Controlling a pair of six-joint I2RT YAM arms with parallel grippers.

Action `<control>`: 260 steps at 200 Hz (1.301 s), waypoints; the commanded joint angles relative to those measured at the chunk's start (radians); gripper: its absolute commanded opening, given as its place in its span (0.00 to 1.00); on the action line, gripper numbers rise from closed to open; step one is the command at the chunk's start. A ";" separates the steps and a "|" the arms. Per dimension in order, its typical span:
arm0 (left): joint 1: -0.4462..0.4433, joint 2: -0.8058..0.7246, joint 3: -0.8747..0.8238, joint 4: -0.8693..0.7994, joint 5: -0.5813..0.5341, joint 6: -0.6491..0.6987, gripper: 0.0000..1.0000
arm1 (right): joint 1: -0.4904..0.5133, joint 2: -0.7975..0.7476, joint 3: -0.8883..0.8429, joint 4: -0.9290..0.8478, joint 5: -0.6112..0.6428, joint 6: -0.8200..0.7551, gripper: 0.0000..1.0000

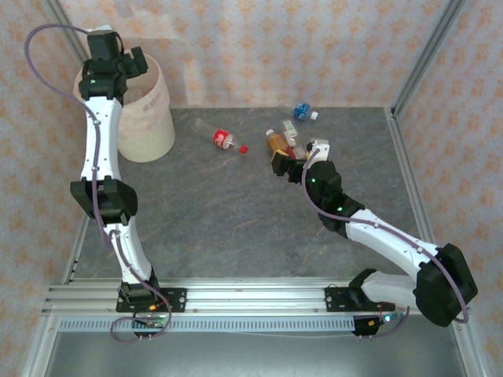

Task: Put the plastic bottles in the bin

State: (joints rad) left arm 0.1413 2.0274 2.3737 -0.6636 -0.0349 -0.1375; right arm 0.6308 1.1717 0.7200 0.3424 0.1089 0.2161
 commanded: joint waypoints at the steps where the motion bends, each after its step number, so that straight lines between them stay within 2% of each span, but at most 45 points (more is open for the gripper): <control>1: -0.094 -0.065 -0.044 -0.069 -0.007 -0.129 1.00 | -0.007 -0.029 -0.007 -0.026 0.029 0.017 0.99; 36: -0.216 -0.210 -0.289 0.085 -0.057 -0.262 1.00 | -0.008 -0.049 -0.030 -0.036 0.057 0.038 0.99; 56: -0.293 -0.251 -0.385 0.122 -0.124 -0.343 1.00 | -0.008 -0.068 -0.036 -0.054 0.072 0.037 0.99; 78: -0.396 -0.242 -0.416 0.111 -0.200 -0.390 1.00 | -0.008 -0.087 -0.043 -0.071 0.080 0.031 0.99; 106: -0.491 -0.183 -0.413 0.050 -0.307 -0.546 1.00 | -0.010 -0.104 -0.047 -0.093 0.088 0.030 0.99; 140: -0.503 -0.076 -0.414 0.024 -0.257 -0.725 1.00 | -0.014 -0.116 -0.027 -0.157 0.056 0.026 0.99; 167: -0.503 -0.015 -0.432 0.014 -0.301 -0.847 1.00 | -0.016 -0.134 -0.027 -0.193 0.052 0.024 0.99; 210: -0.503 0.141 -0.369 -0.049 -0.259 -0.966 1.00 | -0.015 -0.145 -0.025 -0.206 0.046 0.009 0.99; 260: -0.471 0.309 -0.237 -0.117 -0.327 -1.077 1.00 | -0.015 -0.129 -0.009 -0.221 0.032 -0.001 0.99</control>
State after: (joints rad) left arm -0.3599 2.2852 2.0449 -0.6979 -0.2893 -1.1164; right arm 0.6197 1.0443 0.6861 0.1463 0.1528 0.2329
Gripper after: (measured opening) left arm 0.995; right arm 0.992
